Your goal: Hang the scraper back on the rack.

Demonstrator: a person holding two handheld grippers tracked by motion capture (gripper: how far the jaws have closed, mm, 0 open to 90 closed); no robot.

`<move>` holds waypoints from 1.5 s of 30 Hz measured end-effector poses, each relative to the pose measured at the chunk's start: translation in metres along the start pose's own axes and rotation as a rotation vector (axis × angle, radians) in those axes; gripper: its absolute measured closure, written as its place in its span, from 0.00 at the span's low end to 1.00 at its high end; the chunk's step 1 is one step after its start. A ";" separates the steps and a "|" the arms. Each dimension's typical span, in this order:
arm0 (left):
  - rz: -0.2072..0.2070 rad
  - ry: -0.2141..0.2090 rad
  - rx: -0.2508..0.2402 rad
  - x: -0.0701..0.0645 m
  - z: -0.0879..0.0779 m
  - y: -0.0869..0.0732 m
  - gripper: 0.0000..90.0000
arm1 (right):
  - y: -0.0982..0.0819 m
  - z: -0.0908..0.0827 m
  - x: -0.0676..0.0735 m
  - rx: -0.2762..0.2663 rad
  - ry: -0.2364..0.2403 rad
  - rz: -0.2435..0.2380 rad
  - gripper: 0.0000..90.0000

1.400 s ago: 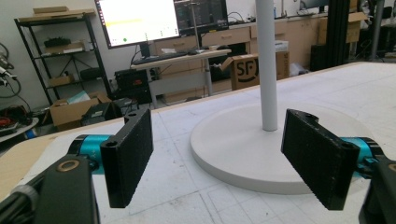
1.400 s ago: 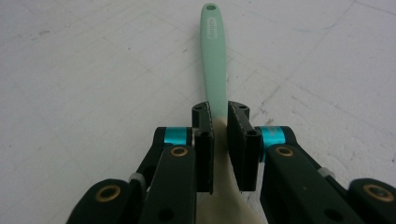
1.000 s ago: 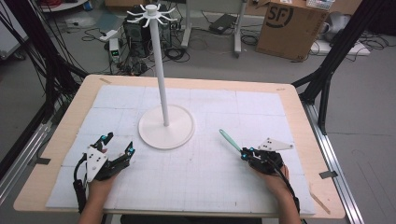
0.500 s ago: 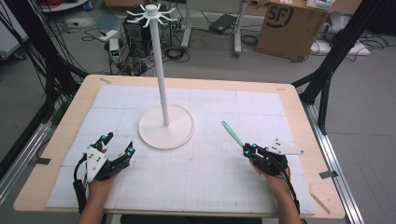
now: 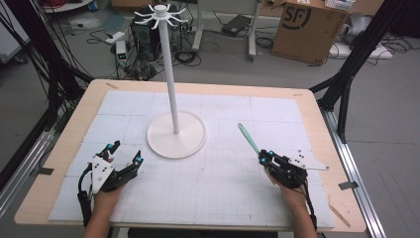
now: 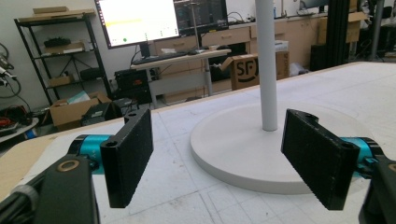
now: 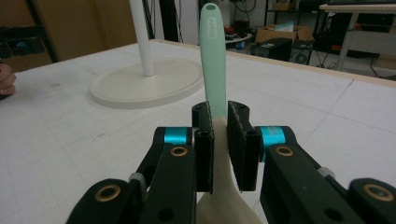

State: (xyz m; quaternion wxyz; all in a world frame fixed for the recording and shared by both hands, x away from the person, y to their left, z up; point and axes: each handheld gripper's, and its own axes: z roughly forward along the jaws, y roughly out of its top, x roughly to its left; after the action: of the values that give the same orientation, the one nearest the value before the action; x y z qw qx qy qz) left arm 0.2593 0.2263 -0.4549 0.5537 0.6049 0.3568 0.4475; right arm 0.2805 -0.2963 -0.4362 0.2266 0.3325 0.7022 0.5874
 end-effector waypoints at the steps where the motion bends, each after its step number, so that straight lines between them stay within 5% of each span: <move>1: 0.000 0.001 0.000 0.000 0.000 0.000 0.29 | 0.000 -0.001 0.000 -0.007 -0.002 0.008 0.91; 33: 0.003 0.000 0.000 0.000 0.000 0.000 0.29 | 0.032 -0.007 0.019 -0.327 0.081 0.009 0.91; 45: 0.000 0.001 0.000 0.000 0.000 0.000 0.28 | 0.042 0.007 0.031 -0.410 0.050 0.003 0.91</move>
State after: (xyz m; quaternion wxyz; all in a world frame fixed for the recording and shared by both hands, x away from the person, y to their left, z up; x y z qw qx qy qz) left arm 0.2591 0.2264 -0.4549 0.5534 0.6046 0.3570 0.4481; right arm 0.2730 -0.2647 -0.3946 0.2713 0.2659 0.5727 0.7264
